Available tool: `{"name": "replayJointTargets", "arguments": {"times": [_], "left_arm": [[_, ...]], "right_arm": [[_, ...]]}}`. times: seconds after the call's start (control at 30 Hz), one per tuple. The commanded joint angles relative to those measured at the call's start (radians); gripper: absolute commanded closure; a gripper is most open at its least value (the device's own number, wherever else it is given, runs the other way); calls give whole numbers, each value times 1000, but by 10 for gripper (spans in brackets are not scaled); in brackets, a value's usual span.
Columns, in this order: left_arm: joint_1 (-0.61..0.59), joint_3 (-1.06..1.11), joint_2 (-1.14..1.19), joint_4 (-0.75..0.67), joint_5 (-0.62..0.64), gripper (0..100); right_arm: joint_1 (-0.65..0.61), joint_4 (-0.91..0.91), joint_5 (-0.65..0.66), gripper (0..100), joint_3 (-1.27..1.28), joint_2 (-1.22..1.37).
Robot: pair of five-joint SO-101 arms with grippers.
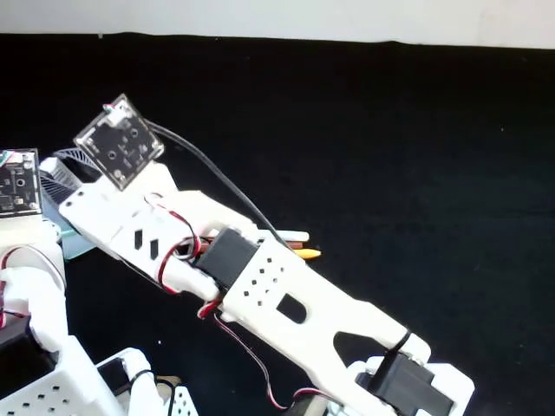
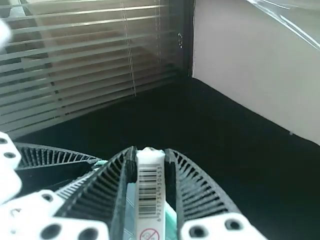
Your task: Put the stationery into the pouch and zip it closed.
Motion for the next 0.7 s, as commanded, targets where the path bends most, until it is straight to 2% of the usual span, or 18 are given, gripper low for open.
{"name": "replayJointTargets", "arguments": {"times": [0.0,0.13,0.5,0.67], "left_arm": [[-5,19,18,0,0,994],[-5,19,18,0,0,994],[-5,19,18,0,0,994],[-5,19,18,0,0,994]], "right_arm": [[-2,-145,-9,991,71,-5],[-1,-242,-8,991,108,-2],[-2,-252,-3,982,162,-10],[-2,-245,-8,834,165,-10]]}}
